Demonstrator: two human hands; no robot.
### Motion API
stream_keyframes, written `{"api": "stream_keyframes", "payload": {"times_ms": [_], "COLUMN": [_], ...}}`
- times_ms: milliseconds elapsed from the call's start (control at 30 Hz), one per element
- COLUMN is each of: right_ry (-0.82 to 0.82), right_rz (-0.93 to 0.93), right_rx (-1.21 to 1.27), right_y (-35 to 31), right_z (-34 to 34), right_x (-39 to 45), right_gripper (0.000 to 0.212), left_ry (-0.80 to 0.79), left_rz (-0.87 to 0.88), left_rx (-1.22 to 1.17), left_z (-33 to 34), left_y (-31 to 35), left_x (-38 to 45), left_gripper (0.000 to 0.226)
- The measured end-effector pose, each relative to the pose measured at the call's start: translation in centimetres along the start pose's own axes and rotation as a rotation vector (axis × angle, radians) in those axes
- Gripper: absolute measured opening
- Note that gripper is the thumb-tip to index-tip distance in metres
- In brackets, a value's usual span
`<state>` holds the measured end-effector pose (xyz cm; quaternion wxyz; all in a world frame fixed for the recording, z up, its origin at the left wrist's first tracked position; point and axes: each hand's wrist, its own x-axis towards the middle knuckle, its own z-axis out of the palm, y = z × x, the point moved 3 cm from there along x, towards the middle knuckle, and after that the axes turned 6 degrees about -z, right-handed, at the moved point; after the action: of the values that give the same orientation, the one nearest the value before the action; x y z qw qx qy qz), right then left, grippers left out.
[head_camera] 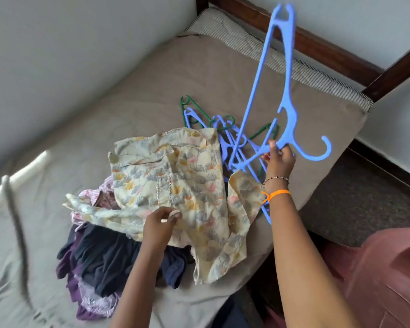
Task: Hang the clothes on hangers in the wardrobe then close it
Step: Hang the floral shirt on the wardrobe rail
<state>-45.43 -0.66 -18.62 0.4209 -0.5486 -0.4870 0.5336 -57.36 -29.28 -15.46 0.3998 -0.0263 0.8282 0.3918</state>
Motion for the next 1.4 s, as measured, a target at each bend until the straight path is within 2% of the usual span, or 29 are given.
{"api": "stream_keyframes", "payload": {"times_ms": [100,233,267,367,500,667,767,900,1067,1200,1267,1367,1400], "right_ry": [-0.130,-0.308,-0.336,-0.357,-0.433,-0.447,-0.462,-0.391,-0.303,-0.207,-0.169,-0.175,-0.170], "right_rz": [-0.034,-0.059,-0.093,-0.063,-0.098,-0.245,-0.327,-0.459,-0.485,-0.554,-0.554,-0.601,-0.642], "right_rx": [0.103,0.200,0.194,0.415,0.444,0.310,0.149,-0.033,-0.184,-0.353,-0.320,-0.195,-0.164], "right_y": [-4.9,-9.8,-10.6,-12.2,-13.5,-14.1,-12.8,-11.1,-10.1,-10.8,-12.7,-16.9,-18.2], "right_z": [1.8,2.5,2.2,0.8,-0.6,-1.1,-0.3,0.1,-1.9,-4.0,-4.3,-4.0,-3.9], "right_x": [-4.8,-14.6,-16.9,-22.4,-27.3,-30.8,-33.2,-35.2,-34.9,-33.0,-32.4,-32.7,-33.0], "right_gripper": [0.022,0.024,0.025,0.022,0.019,0.020,0.018,0.021,0.018,0.036,0.035,0.011,0.012], "left_ry": [0.028,0.160,0.204,0.299,0.308,0.311,0.242,0.150,0.091,0.141,0.162,0.159,0.147], "left_rz": [-0.013,0.082,0.092,0.084,0.092,0.131,0.202,0.274,0.366,0.372,0.368,0.375,0.378], "left_rx": [-0.038,-0.013,-0.006,0.016,0.000,-0.111,-0.135,-0.249,-0.459,-0.539,-0.563,-0.532,-0.522], "left_z": [-1.5,-4.8,-5.9,-9.2,-12.3,-14.2,-14.3,-14.4,-16.9,-19.4,-19.9,-19.7,-19.4], "left_y": [1.1,1.8,1.7,1.2,0.6,-0.1,0.6,1.5,3.4,3.7,3.8,4.3,4.5], "left_x": [-1.5,-4.4,-5.2,-7.1,-9.4,-11.4,-12.8,-14.6,-16.4,-15.9,-15.6,-15.7,-15.9], "left_gripper": [0.019,0.006,0.008,0.014,0.016,0.012,0.006,0.003,0.015,0.016,0.017,0.015,0.015]}}
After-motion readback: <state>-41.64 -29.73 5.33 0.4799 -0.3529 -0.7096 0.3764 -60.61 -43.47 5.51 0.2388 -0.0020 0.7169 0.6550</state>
